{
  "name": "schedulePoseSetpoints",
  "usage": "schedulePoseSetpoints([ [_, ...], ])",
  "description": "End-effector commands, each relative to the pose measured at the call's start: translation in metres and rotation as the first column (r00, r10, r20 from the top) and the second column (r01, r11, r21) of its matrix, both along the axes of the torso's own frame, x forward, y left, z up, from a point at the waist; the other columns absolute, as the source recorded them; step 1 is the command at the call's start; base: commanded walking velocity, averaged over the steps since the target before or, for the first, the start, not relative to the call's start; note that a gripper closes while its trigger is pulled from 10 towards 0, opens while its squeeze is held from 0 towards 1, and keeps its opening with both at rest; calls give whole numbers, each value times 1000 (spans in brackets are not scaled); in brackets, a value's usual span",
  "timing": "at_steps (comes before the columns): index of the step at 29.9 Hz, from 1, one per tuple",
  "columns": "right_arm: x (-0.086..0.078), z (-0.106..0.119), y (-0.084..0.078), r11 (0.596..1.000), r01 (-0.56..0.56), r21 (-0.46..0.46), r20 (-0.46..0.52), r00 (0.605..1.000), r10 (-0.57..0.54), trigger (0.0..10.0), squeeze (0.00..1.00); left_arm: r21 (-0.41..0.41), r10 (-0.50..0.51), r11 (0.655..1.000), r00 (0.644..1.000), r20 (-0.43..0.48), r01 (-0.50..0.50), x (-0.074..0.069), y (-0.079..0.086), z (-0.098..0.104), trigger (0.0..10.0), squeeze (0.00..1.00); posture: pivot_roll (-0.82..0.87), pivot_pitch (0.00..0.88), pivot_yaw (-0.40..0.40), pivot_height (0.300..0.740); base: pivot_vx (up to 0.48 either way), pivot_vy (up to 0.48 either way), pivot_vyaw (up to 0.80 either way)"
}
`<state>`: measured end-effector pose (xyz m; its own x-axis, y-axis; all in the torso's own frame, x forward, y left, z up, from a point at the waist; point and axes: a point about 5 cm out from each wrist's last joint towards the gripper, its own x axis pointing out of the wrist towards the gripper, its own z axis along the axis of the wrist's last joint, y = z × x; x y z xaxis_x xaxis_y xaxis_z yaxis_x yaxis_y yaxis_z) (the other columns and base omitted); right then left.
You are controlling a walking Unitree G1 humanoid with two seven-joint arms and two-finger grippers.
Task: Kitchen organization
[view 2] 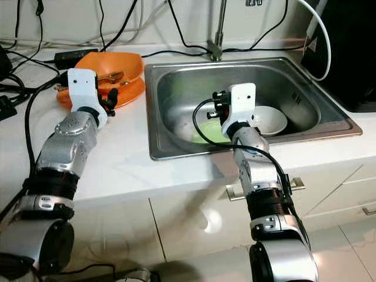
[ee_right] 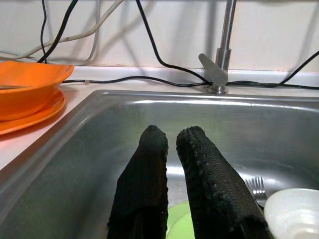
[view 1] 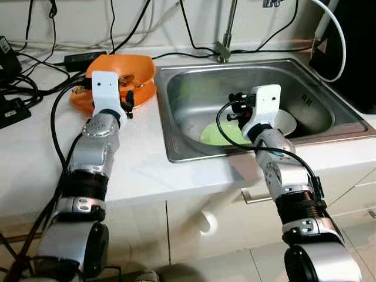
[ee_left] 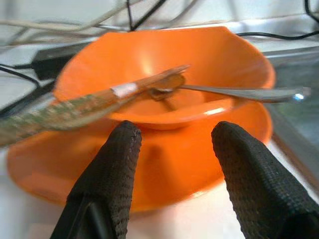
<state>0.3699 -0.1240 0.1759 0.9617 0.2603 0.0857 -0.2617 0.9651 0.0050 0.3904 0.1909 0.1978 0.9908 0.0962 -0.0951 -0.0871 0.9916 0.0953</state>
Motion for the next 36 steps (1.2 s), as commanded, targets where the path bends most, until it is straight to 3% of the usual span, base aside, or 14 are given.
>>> schedulePoseSetpoints([
  [1, 1, 2, 0, 1000, 3, 4, -2, 1000, -3, 10000, 0, 8, 14, 1000, 1000, -4, -14, 3, 1, 6, 10000, 0, 70, 27, 1, 740, 0, 0, 0],
  [10, 0, 3, -5, 1000, 22, 11, 6, 1000, -22, 10000, 0, -18, 24, 1000, 998, -66, -26, 15, 5, 8, 10000, 0, 57, 28, 17, 740, 0, 0, 0],
  [20, -3, 6, -8, 998, 41, 37, 28, 999, -42, 10000, 0, 10, -22, 1000, 994, 107, 21, 16, -9, 31, 10000, 0, 46, 37, 17, 740, 0, 0, 0],
  [24, -4, 4, -7, 998, 41, 41, 26, 999, -42, 10000, 0, 41, -48, 998, 985, 166, 42, 5, -21, 41, 10000, 0, 51, 37, 13, 740, 0, 0, 0],
  [28, -4, 3, -6, 998, 39, 44, 23, 999, -40, 10000, 0, 50, -37, 998, 990, 134, 31, -3, -21, 32, 10000, 0, 55, 37, 11, 740, 0, 0, 0],
  [35, -4, 2, -3, 999, 31, 44, 15, 999, -32, 10000, 0, 57, 22, 998, 997, 69, -26, -17, -7, 15, 10000, 0, 68, 32, 2, 740, 0, 0, 0],
  [36, -4, 1, -1, 999, 29, 45, 12, 999, -30, 10000, 0, 67, 57, 996, 998, 31, -59, -21, 1, 11, 10000, 0, 70, 29, 4, 740, 0, 0, 0],
])
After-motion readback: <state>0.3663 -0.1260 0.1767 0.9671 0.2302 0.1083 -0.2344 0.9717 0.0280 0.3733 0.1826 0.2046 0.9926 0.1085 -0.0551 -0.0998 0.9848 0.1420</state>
